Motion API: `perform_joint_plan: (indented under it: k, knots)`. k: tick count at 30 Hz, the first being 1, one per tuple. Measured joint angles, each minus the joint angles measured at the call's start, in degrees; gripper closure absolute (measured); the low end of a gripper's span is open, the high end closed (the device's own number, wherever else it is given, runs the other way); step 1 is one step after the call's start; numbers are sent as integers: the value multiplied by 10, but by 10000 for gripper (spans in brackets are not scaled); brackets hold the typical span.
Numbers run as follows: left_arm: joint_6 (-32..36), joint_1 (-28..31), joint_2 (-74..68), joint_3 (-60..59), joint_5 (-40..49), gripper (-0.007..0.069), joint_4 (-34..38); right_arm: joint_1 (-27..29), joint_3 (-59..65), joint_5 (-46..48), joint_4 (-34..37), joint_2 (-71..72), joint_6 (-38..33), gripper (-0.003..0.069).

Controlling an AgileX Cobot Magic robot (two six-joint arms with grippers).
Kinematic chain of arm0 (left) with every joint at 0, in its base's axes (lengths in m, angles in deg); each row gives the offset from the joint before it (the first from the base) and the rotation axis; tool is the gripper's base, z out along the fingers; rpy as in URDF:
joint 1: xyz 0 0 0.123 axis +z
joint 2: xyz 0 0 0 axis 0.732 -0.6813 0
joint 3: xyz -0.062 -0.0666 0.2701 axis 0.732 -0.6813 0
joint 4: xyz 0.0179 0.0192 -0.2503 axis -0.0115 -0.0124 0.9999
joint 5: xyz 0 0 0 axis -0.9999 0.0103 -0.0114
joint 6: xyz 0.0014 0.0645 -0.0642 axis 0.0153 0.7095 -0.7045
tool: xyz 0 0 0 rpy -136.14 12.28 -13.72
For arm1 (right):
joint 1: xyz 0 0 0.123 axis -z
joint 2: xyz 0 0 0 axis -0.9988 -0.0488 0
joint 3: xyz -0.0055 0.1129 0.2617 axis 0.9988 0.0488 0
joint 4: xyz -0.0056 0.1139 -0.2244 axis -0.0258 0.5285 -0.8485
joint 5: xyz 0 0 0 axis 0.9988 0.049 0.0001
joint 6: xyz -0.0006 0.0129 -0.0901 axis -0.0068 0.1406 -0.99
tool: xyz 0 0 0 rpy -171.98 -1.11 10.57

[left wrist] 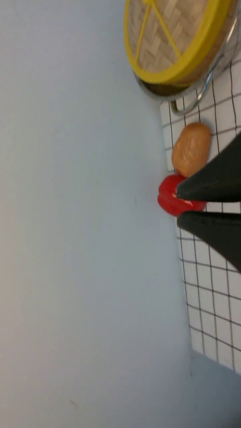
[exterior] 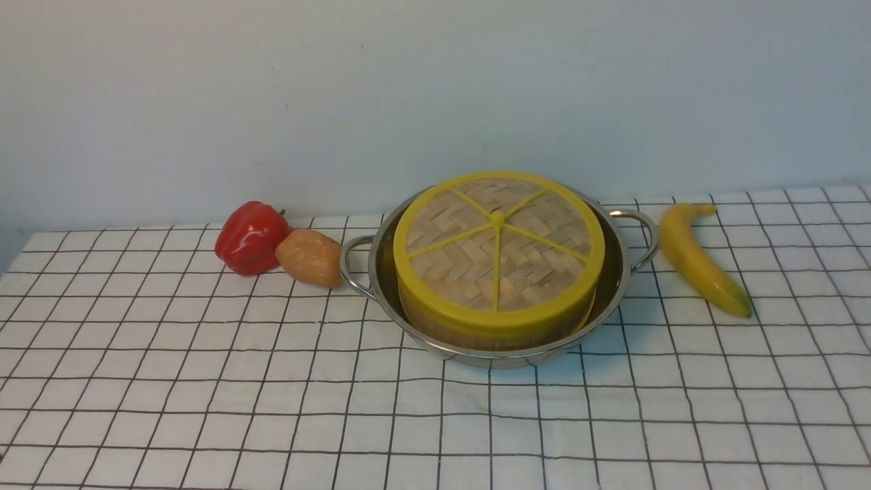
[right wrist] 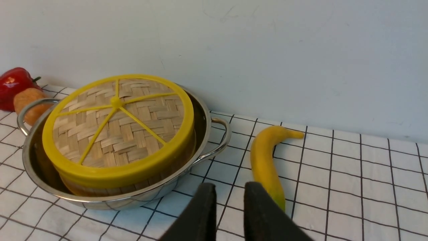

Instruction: Place the steamer in the pot on the white tablecloth, and put the lid on the steamer.

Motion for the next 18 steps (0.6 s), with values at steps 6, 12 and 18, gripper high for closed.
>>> perform_joint_plan:
  k: [6, 12, 18]
  knots:
    - [-4, 50, 111, -108, 6, 566, 8, 0, 0, 0, 0, 0, 0, 486]
    - [-25, 54, 168, -190, 5, 560, 10, 0, 0, 0, 0, 0, 0, 474]
    - [-38, 54, 168, -245, -6, 550, 15, 0, 0, 1, 0, 0, 0, 463]
